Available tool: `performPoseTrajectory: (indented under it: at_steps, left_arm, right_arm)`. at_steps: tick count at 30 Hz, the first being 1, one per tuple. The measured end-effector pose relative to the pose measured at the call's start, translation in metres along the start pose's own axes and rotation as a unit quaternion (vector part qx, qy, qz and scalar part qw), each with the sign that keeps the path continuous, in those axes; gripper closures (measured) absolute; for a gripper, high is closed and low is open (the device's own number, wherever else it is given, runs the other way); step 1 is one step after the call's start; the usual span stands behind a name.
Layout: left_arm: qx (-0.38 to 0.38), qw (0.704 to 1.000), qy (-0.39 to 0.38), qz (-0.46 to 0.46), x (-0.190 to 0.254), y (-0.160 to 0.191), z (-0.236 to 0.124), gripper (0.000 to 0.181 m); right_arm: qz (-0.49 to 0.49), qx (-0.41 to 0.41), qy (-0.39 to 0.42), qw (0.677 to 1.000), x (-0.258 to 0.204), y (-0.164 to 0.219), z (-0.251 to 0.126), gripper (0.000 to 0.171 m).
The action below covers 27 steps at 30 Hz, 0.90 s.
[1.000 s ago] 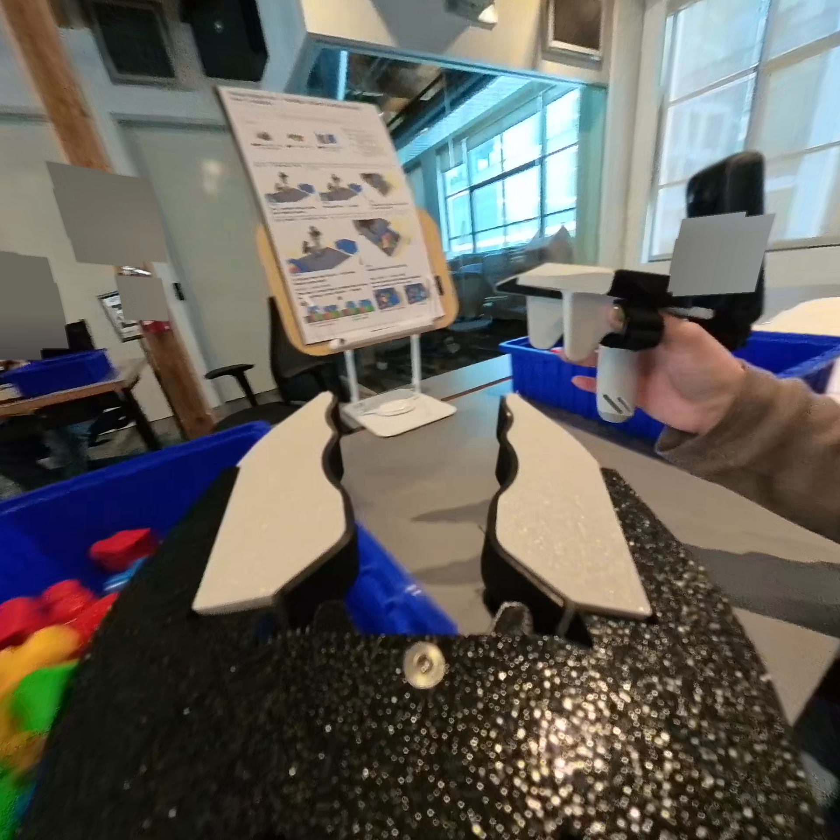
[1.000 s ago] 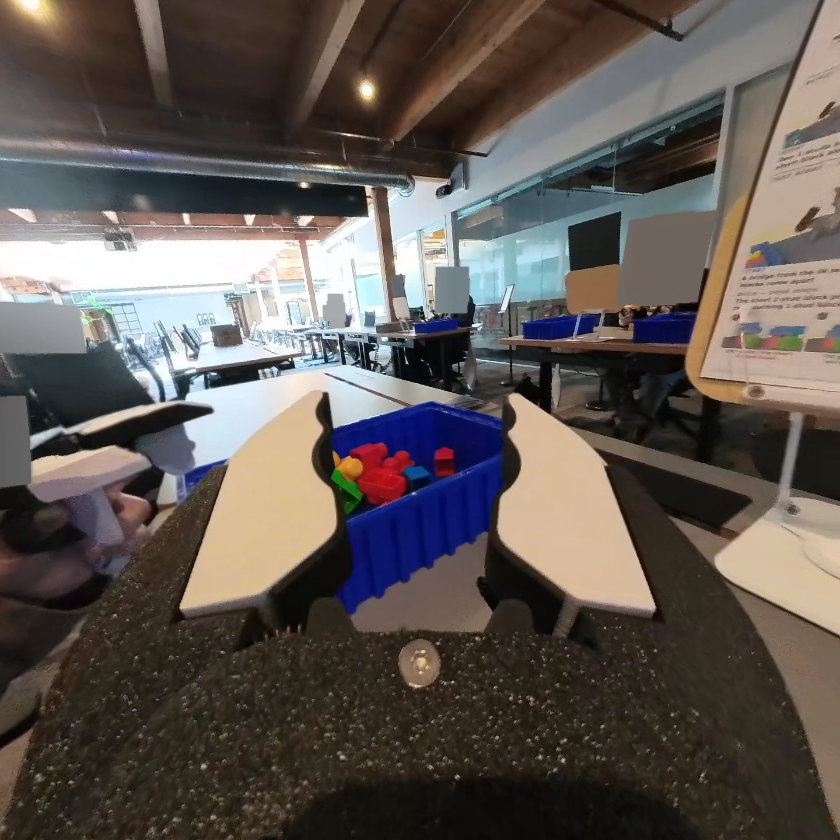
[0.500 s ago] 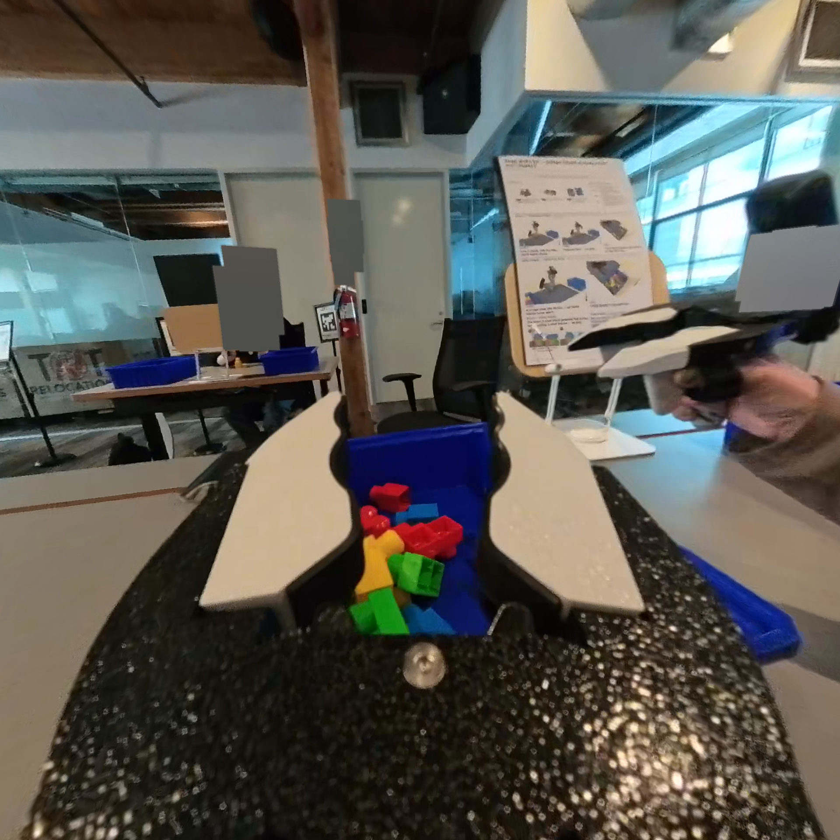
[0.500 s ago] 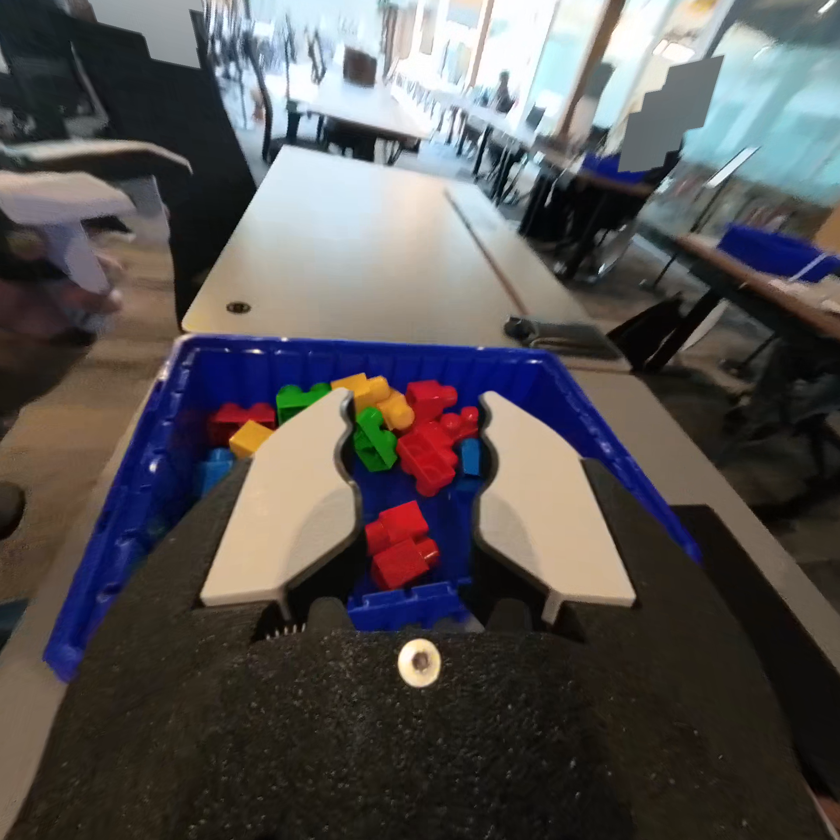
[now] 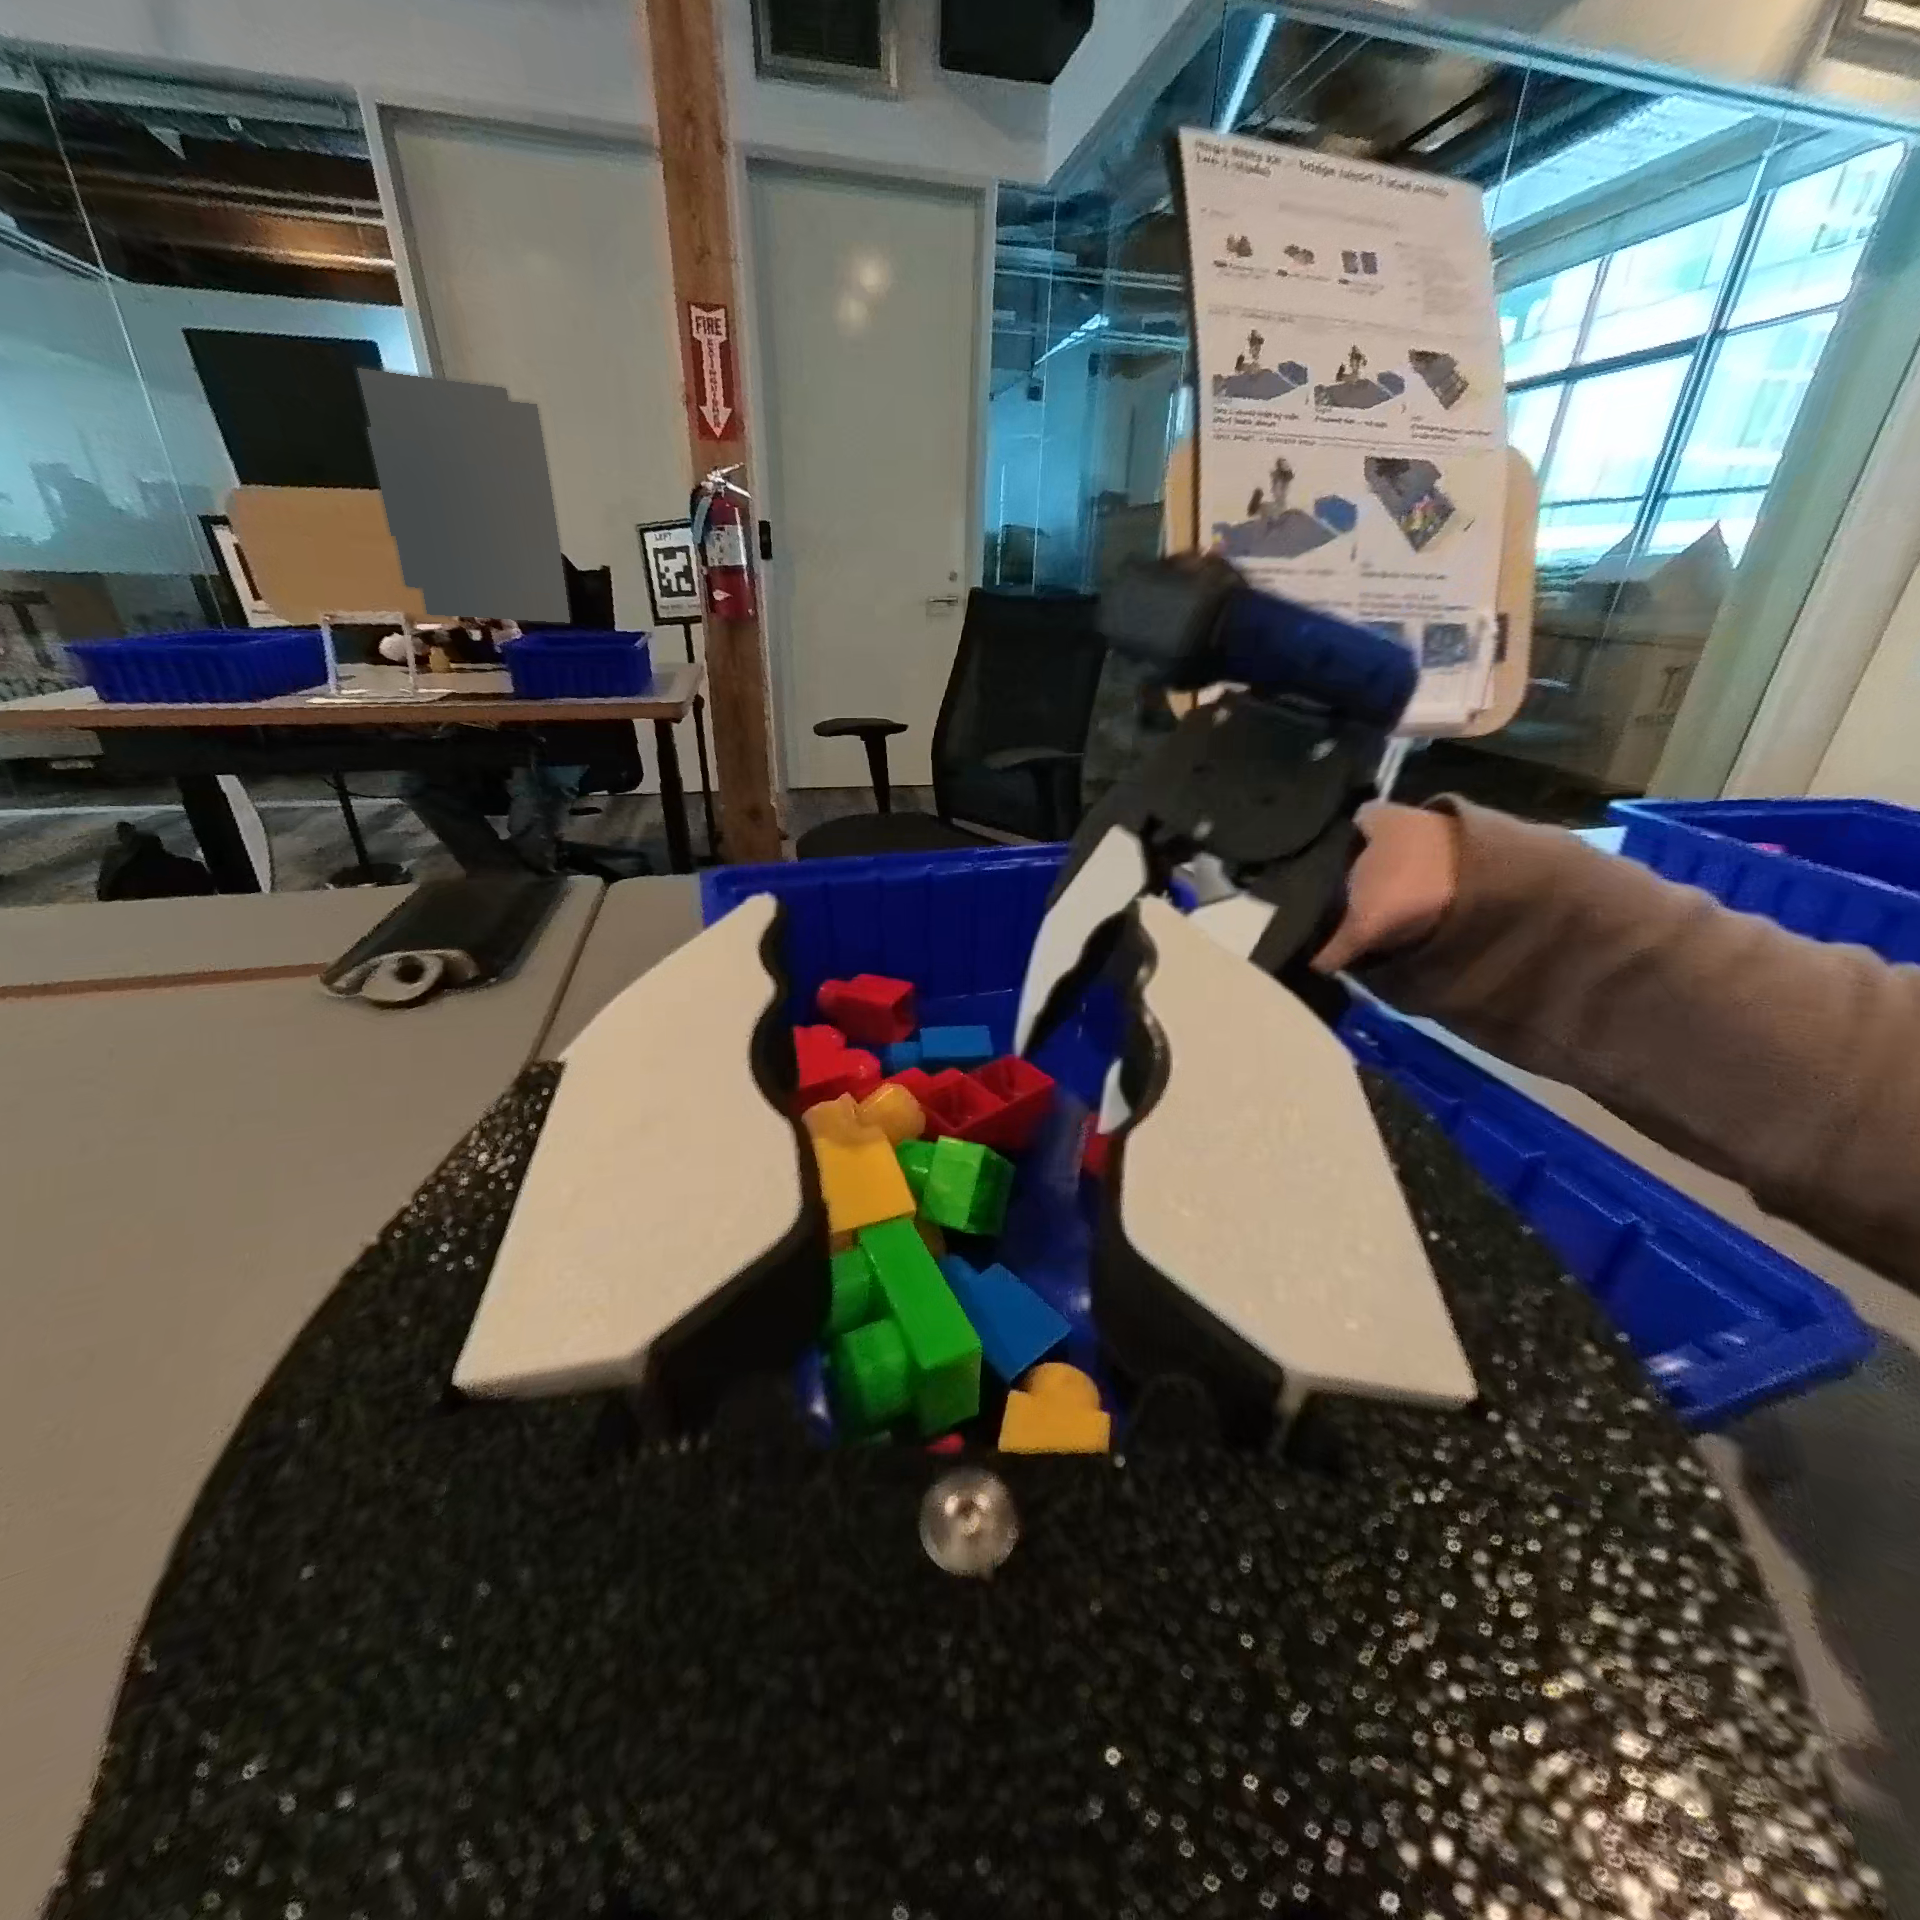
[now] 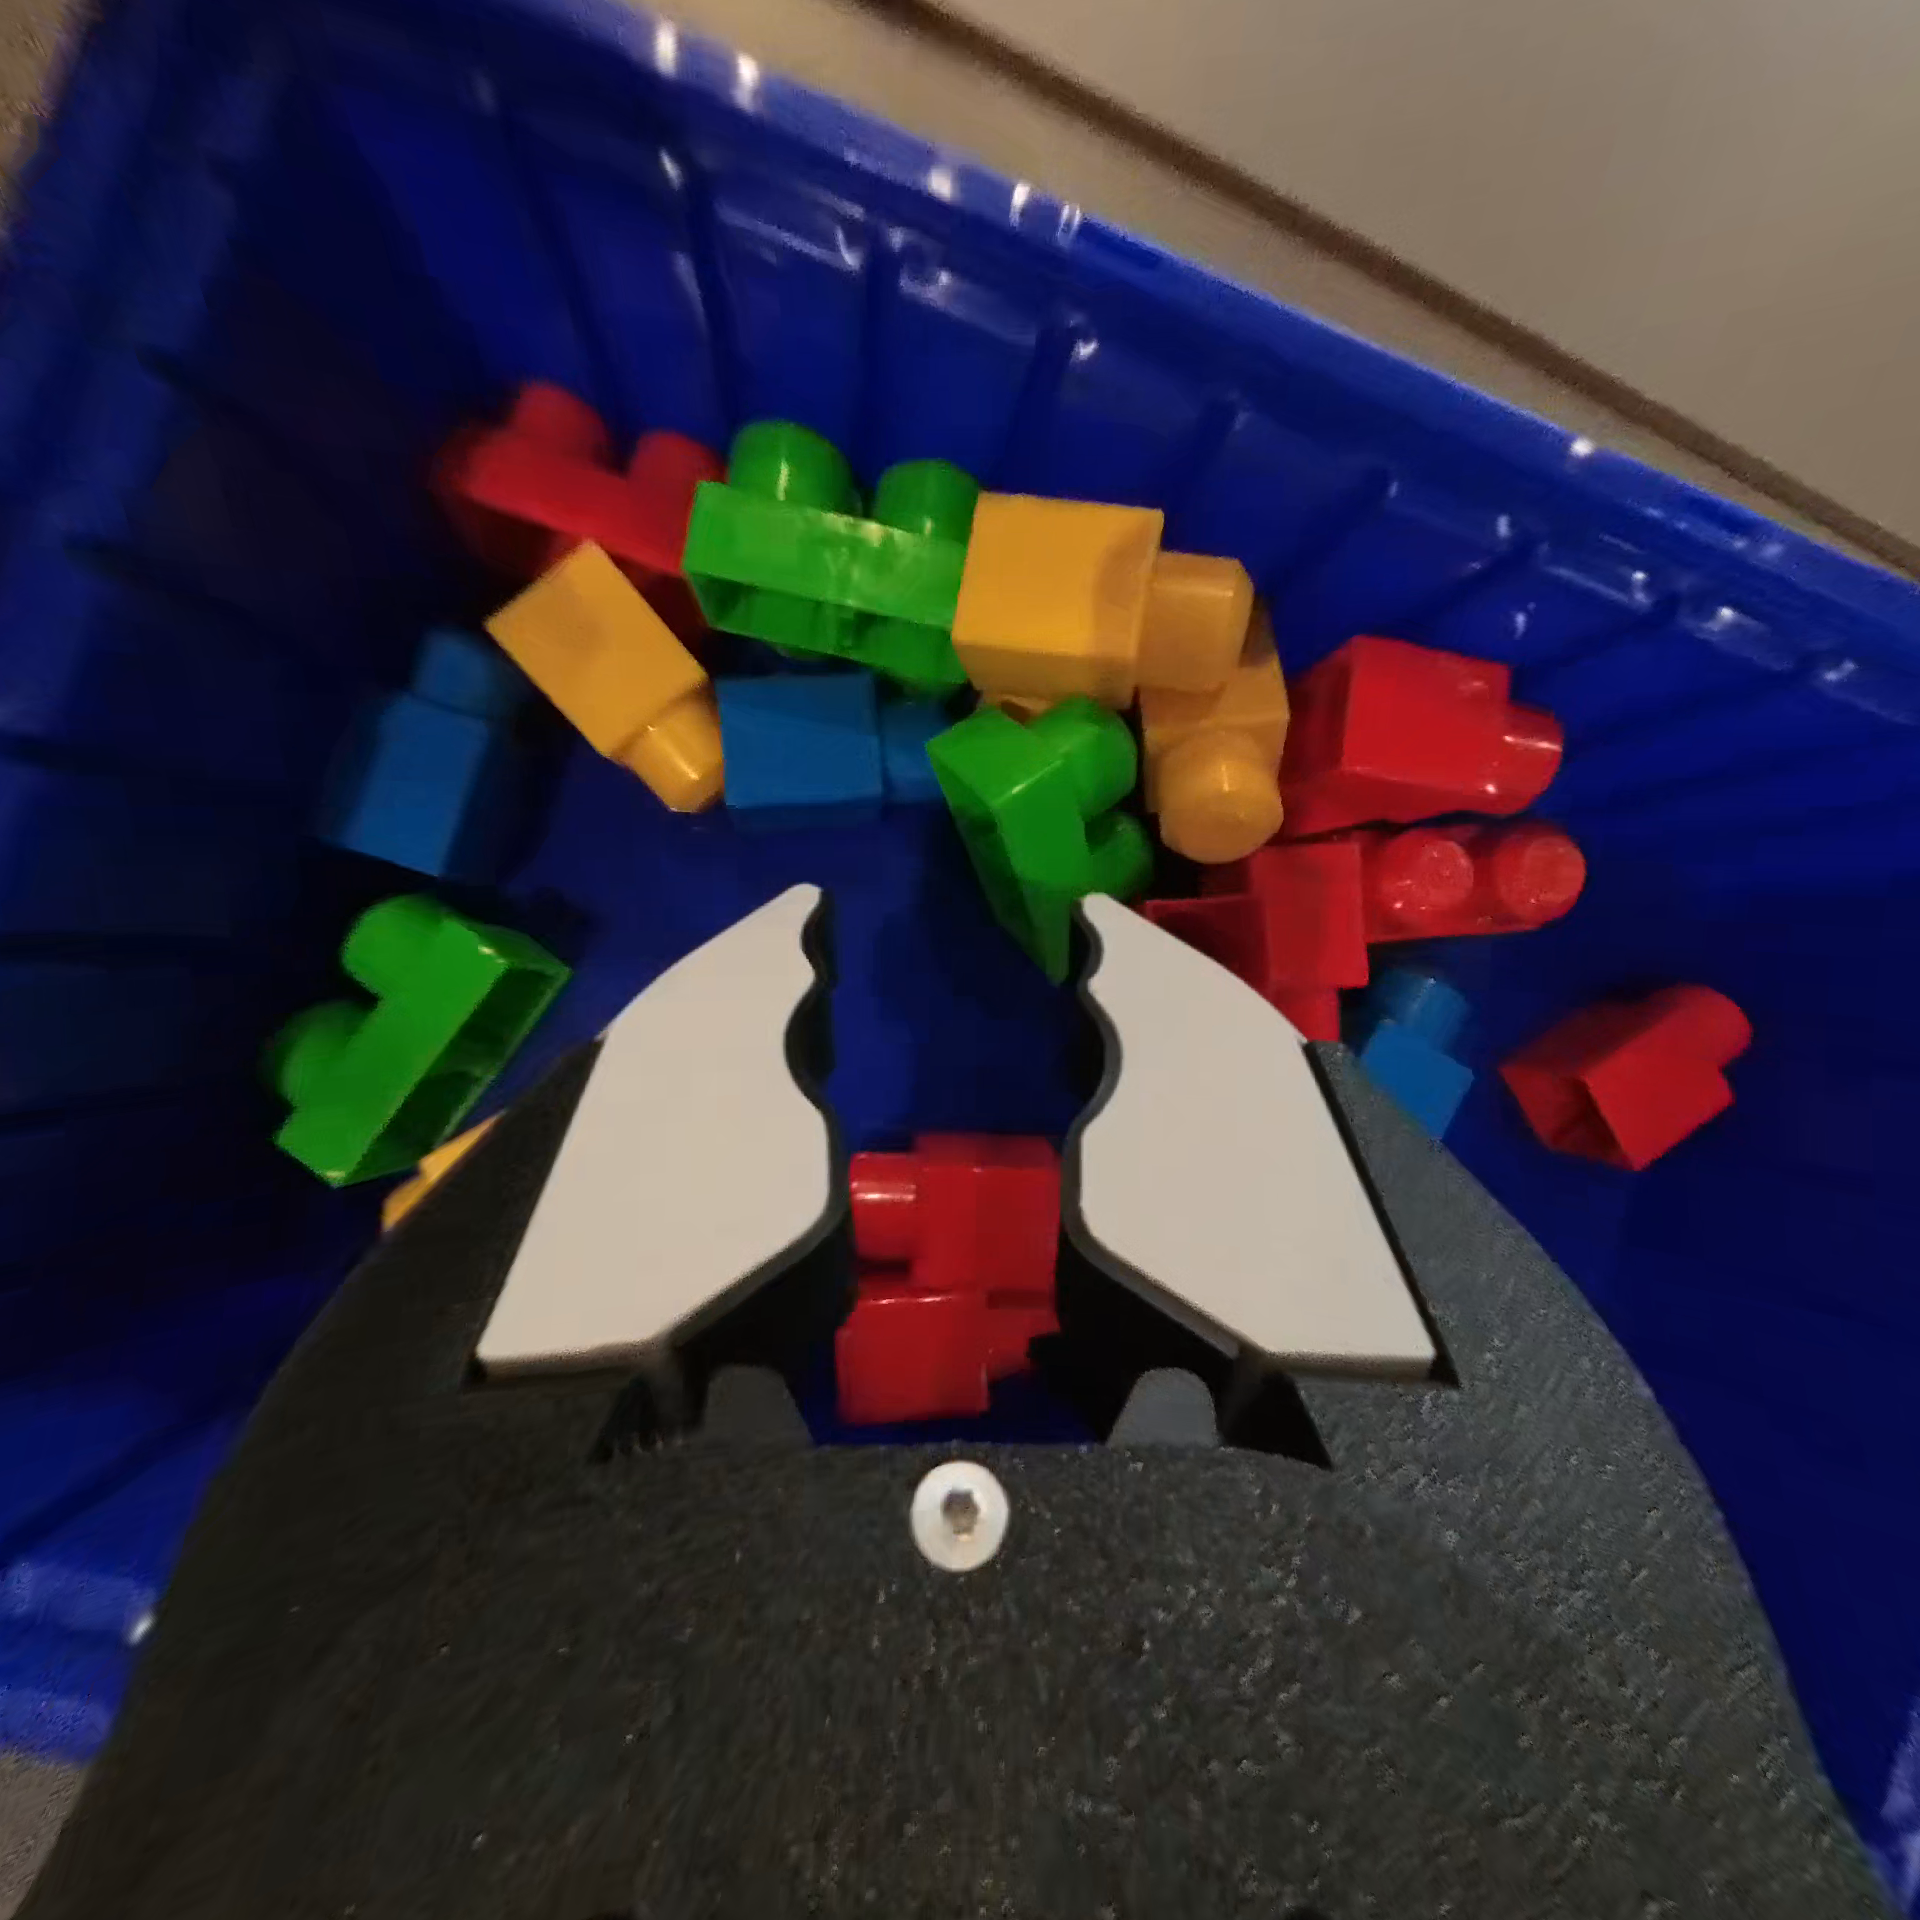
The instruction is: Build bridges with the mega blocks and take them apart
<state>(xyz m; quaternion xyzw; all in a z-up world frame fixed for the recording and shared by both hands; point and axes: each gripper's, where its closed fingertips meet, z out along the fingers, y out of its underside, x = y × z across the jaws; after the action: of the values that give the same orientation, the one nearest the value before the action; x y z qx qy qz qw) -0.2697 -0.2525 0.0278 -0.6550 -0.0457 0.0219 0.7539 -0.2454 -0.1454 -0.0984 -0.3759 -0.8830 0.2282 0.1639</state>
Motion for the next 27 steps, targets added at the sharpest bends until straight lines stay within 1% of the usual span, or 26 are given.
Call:
performPoseTrajectory:
  at_steps: [3, 5, 6, 8, 9, 10, 11, 13, 15, 19, 21, 23, 25, 27]
  left_arm:
    - [0.008, 0.999, 0.019, -0.046, -0.004, 0.003, 0.000, 0.122]
    - [0.013, 0.997, 0.032, -0.074, -0.006, 0.006, 0.000, 0.122]
    - [0.015, 0.996, 0.035, -0.085, -0.008, 0.007, 0.001, 0.122]
    - [0.016, 0.994, 0.043, -0.099, -0.009, 0.009, 0.002, 0.122]
    - [0.014, 0.993, 0.047, -0.104, -0.008, 0.011, 0.002, 0.122]
    - [0.012, 0.993, 0.052, -0.110, -0.008, 0.011, 0.002, 0.122]
    - [0.013, 0.992, 0.056, -0.114, -0.008, 0.011, 0.002, 0.122]
    - [0.020, 0.990, 0.064, -0.121, -0.006, 0.007, -0.001, 0.122]
    - [0.030, 0.990, 0.066, -0.122, -0.006, 0.002, -0.004, 0.122]
    - [0.050, 0.989, 0.070, -0.120, -0.001, -0.007, -0.007, 0.122]
    - [0.053, 0.988, 0.079, -0.122, 0.006, -0.009, -0.006, 0.122]
    - [0.049, 0.986, 0.099, -0.125, 0.018, -0.008, -0.002, 0.122]
    - [0.041, 0.982, 0.127, -0.130, 0.035, -0.007, 0.002, 0.120]
    - [0.032, 0.978, 0.157, -0.137, 0.055, -0.006, 0.007, 0.114]
  right_arm:
    - [-0.014, -0.059, -0.024, 0.998, 0.004, 0.009, 0.021, 0.134]
    - [-0.013, -0.084, -0.018, 0.996, 0.013, 0.016, 0.033, 0.127]
    - [-0.013, -0.082, -0.023, 0.996, 0.014, 0.016, 0.040, 0.124]
    - [-0.015, -0.080, -0.025, 0.996, 0.014, 0.014, 0.052, 0.113]
    - [-0.021, -0.088, -0.016, 0.996, 0.016, 0.016, 0.057, 0.112]
    - [-0.030, -0.096, -0.009, 0.995, 0.017, 0.018, 0.060, 0.128]
    - [-0.036, -0.094, 0.001, 0.995, 0.018, 0.017, 0.061, 0.131]
    - [-0.050, -0.098, 0.029, 0.994, 0.022, 0.016, 0.057, 0.130]
    - [-0.068, -0.074, 0.066, 0.993, 0.022, 0.008, 0.045, 0.130]
    - [-0.112, -0.010, 0.167, 0.980, 0.015, -0.010, -0.004, 0.132]
    - [-0.158, 0.044, 0.229, 0.960, 0.003, -0.025, -0.037, 0.132]
    - [-0.215, 0.091, 0.300, 0.925, -0.015, -0.040, -0.069, 0.132]
    - [-0.284, 0.100, 0.383, 0.873, -0.034, -0.050, -0.095, 0.132]
    - [-0.344, 0.078, 0.474, 0.807, -0.047, -0.057, -0.117, 0.132]
